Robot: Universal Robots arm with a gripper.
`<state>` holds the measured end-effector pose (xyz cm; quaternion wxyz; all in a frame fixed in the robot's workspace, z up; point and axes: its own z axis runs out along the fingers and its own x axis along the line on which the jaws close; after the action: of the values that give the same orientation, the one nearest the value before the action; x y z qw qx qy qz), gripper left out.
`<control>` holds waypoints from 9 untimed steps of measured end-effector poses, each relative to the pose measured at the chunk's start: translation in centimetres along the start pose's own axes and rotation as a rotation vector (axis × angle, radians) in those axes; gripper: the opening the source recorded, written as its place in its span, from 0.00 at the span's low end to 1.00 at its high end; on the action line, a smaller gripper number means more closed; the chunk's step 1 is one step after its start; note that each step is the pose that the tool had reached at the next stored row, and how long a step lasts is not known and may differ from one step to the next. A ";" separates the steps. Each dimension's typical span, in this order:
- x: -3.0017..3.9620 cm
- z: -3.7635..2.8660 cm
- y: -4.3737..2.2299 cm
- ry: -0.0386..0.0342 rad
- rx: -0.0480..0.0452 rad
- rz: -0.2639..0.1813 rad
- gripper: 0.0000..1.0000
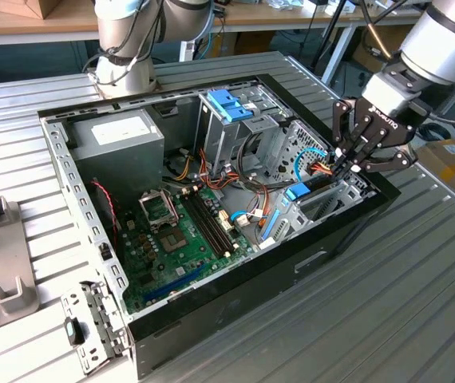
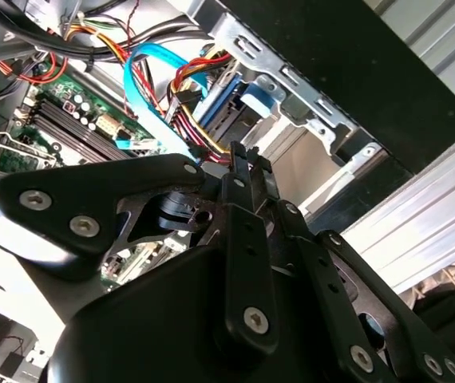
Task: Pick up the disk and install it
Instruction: 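Insert the first disk wire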
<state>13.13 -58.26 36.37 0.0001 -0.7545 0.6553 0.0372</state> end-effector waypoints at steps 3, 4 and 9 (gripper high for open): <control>-0.54 0.06 0.15 0.0000 0.0000 0.000 0.19; -0.73 0.09 0.19 -0.0001 0.0000 0.000 0.19; -0.97 0.55 0.20 -0.0059 0.0068 0.121 0.19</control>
<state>12.76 -57.30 35.88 0.0023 -0.7132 0.6999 0.0371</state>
